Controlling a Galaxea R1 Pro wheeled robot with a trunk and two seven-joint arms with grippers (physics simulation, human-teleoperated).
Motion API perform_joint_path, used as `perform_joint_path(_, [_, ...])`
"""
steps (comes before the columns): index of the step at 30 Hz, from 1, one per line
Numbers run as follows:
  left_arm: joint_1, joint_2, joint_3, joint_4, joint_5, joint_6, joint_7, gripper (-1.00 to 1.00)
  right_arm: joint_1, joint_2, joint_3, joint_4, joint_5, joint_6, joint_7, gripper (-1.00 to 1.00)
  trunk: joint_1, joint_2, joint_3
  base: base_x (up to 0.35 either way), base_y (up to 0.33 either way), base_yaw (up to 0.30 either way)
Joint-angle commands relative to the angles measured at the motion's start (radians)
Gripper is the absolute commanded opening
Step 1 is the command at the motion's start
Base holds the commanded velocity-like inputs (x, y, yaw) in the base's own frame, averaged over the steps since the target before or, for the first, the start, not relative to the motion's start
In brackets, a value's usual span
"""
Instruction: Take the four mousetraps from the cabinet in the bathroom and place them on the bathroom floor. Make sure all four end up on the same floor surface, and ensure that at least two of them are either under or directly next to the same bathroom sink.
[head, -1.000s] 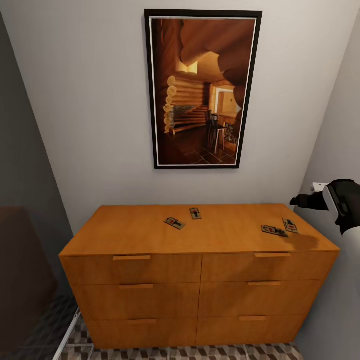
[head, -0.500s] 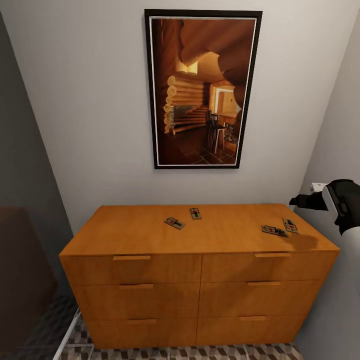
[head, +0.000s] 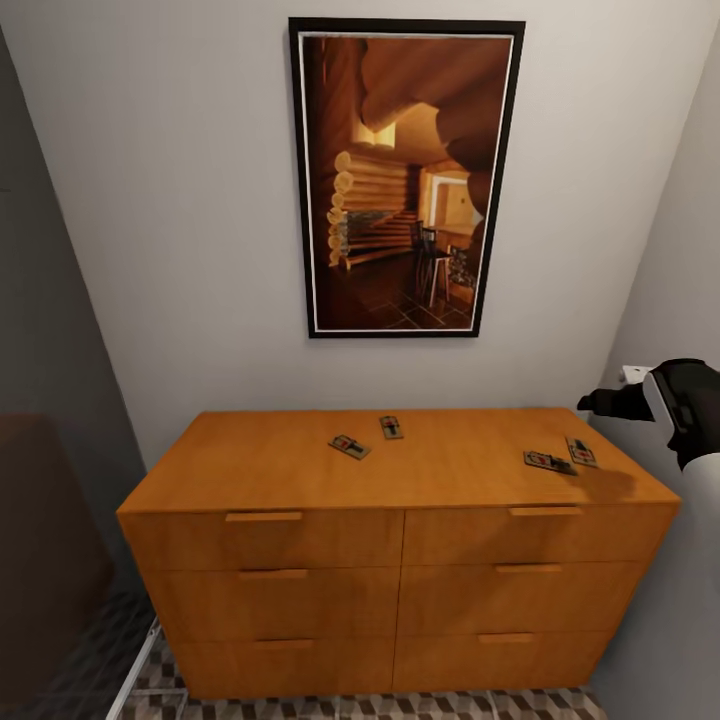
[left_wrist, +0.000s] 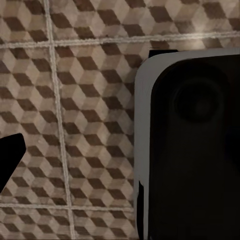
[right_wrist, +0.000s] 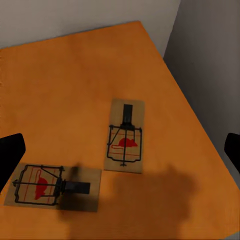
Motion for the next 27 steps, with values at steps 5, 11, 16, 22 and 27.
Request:
perform_joint_path(5, [-0.001, 0.002, 0.000, 0.011, -0.001, -0.004, -0.001, 1.00, -0.001, 0.001, -0.002, -0.001, 0.003, 0.004, 0.004, 1.00, 0.000, 0.000, -0.001, 0.163, 0.000, 0.000])
perform_joint_path(11, [-0.001, 0.002, 0.000, 0.015, -0.001, -0.004, -0.001, 1.00, -0.001, 0.001, -0.002, -0.001, 0.004, 0.004, 0.004, 1.00, 0.000, 0.000, -0.001, 0.272, 0.000, 0.000])
perform_joint_path(16, [-0.001, 0.001, 0.000, 0.015, -0.001, -0.003, -0.001, 1.00, -0.001, 0.001, -0.002, 0.000, 0.004, 0.004, 0.004, 1.00, 0.000, 0.000, -0.001, 0.152, 0.000, 0.000])
perform_joint_path(22, [-0.001, 0.001, 0.000, 0.016, -0.001, -0.003, -0.001, 1.00, 0.001, 0.001, -0.002, 0.006, 0.004, 0.004, 0.004, 1.00, 0.000, 0.000, -0.001, 0.041, 0.000, 0.000])
perform_joint_path(27, [-0.001, 0.001, 0.000, 0.016, -0.001, -0.003, -0.001, 1.00, 0.001, 0.001, -0.002, 0.011, 0.004, 0.004, 0.005, 1.00, 0.000, 0.000, -0.001, 0.009, 0.000, 0.000])
